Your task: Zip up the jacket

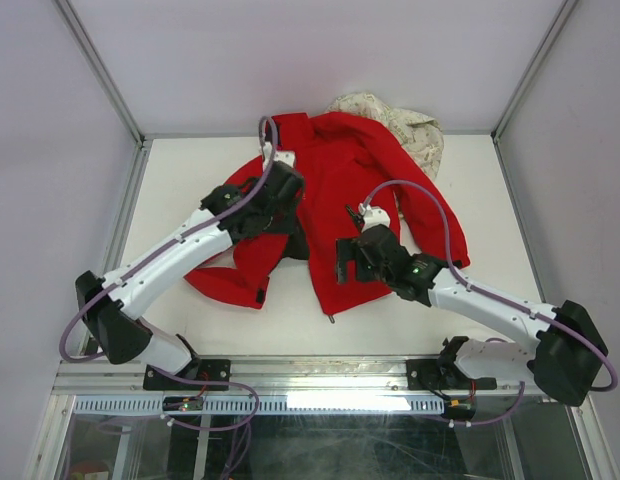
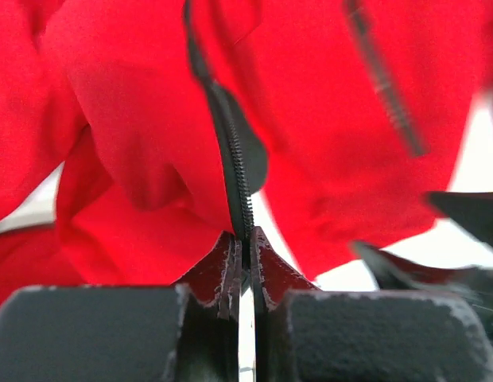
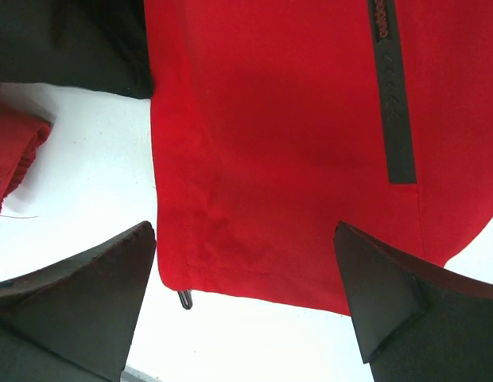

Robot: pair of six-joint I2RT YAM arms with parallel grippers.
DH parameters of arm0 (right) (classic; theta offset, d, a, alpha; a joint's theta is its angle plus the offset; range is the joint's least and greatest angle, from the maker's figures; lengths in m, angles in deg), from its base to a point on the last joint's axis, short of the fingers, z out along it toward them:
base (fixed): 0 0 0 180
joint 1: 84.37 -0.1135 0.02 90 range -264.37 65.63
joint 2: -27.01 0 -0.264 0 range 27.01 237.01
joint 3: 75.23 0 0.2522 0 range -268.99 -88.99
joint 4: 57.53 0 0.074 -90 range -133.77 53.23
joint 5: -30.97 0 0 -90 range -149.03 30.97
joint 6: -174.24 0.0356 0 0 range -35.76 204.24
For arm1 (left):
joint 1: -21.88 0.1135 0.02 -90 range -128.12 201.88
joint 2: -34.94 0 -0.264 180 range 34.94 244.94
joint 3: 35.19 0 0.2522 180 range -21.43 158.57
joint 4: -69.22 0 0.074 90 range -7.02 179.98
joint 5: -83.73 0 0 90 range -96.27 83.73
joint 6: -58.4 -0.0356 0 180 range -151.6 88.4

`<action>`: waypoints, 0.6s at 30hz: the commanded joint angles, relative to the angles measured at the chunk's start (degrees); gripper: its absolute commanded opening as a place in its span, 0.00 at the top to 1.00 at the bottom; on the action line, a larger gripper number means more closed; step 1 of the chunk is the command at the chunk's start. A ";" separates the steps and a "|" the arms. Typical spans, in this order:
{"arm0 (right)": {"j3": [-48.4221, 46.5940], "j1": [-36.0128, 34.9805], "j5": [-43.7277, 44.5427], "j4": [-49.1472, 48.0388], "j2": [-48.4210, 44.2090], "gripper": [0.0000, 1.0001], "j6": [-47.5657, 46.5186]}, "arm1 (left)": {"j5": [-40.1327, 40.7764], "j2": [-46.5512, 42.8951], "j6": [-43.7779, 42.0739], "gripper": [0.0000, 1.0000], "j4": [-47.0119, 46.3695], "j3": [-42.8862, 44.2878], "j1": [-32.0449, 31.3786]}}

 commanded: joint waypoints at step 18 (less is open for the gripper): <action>-5.37 -0.66 -7.38 0.62 5.81 0.07 -4.17 | -16.00 5.51 14.47 0.78 -18.10 -14.98 1.64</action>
